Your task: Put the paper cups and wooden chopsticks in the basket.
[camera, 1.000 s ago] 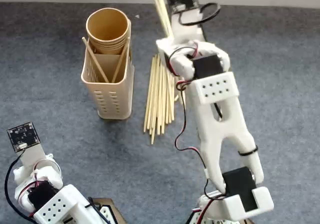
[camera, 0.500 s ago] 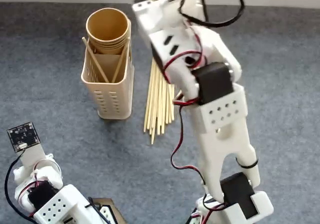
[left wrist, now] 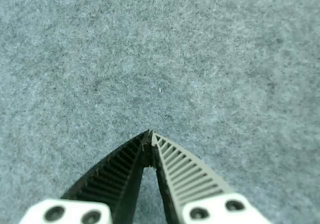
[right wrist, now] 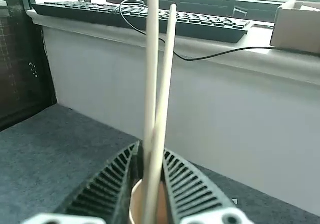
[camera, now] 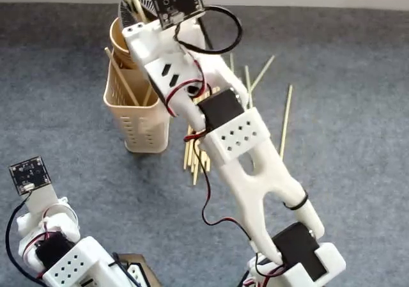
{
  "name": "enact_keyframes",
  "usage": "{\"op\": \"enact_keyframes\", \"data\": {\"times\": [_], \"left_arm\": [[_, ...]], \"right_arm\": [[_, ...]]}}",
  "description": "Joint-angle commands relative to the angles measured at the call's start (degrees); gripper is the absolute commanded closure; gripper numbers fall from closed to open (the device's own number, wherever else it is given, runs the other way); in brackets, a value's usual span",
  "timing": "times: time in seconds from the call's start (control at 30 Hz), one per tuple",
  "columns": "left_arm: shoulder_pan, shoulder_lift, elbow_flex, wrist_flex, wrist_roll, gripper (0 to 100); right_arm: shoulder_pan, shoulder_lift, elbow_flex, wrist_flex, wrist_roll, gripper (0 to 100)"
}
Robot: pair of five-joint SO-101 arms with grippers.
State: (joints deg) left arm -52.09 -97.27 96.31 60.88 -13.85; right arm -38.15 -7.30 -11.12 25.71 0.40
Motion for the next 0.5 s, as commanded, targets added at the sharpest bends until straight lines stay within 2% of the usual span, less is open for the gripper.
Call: {"op": "enact_keyframes", "data": {"times": [0.0, 0.13, 0.47], "left_arm": [[1.1, -0.48, 1.27, 0.09, -0.53, 98], [1.1, -0.48, 1.27, 0.09, -0.53, 98], [1.1, -0.48, 1.27, 0.09, -0.53, 98]], "right_arm": [[-0.4, -2.86, 0.04, -1.45, -0.88, 99.4], [-0.4, -2.33, 0.31, -1.45, -4.57, 99.4], [1.1, -2.95, 10.33, -1.71, -4.48, 97.4]]}}
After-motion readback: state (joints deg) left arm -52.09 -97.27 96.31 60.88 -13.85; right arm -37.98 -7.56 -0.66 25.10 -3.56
